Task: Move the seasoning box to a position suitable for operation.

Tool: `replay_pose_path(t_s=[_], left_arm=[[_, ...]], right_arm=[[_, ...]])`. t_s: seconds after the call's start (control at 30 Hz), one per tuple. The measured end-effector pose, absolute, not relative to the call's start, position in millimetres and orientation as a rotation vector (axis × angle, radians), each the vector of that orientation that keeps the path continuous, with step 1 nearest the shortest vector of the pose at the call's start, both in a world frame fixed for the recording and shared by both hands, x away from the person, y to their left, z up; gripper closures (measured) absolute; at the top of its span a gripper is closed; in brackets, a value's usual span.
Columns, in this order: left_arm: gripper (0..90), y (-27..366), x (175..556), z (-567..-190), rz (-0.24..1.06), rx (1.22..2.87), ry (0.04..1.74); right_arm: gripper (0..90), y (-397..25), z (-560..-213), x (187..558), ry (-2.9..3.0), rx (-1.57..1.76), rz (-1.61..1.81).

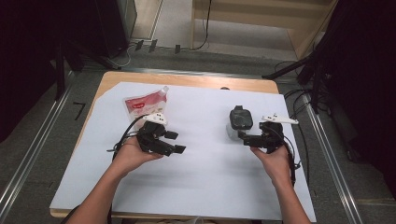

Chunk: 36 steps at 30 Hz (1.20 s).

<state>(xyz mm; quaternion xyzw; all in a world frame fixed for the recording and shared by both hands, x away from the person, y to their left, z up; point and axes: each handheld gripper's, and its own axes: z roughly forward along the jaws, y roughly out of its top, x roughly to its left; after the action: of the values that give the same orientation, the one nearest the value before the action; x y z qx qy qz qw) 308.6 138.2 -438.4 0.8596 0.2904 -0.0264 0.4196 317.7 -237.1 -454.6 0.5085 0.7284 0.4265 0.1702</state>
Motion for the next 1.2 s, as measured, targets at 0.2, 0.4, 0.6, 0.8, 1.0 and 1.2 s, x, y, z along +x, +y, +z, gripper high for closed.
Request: replay_pose_path(t_s=[0.2,0.4,0.6,0.8,1.0,1.2], left_arm=[[32.5,134.8,305.2,-440.3,-0.056,2.177,0.733],[32.4,134.2,303.9,-441.7,-0.062,2.178,0.731],[32.5,135.7,304.6,-441.6,-0.068,2.186,0.749],[32.5,134.3,305.0,-442.7,-0.075,2.182,0.753],[32.5,133.7,305.3,-442.4,-0.074,2.183,0.753],[32.5,133.7,307.2,-443.6,-0.084,2.171,0.770]], right_arm=[[0.0,-227.1,-459.7,327.1,2.031,1.475,1.185],[0.0,-219.9,-465.4,336.9,2.020,1.493,1.144],[0.0,-213.5,-472.1,343.6,2.007,1.510,1.113],[0.0,-205.4,-481.7,350.7,2.018,1.523,1.071],[0.3,-203.1,-493.5,358.0,2.008,1.565,1.063],[8.3,-199.4,-500.3,360.4,2.035,1.538,1.021]])
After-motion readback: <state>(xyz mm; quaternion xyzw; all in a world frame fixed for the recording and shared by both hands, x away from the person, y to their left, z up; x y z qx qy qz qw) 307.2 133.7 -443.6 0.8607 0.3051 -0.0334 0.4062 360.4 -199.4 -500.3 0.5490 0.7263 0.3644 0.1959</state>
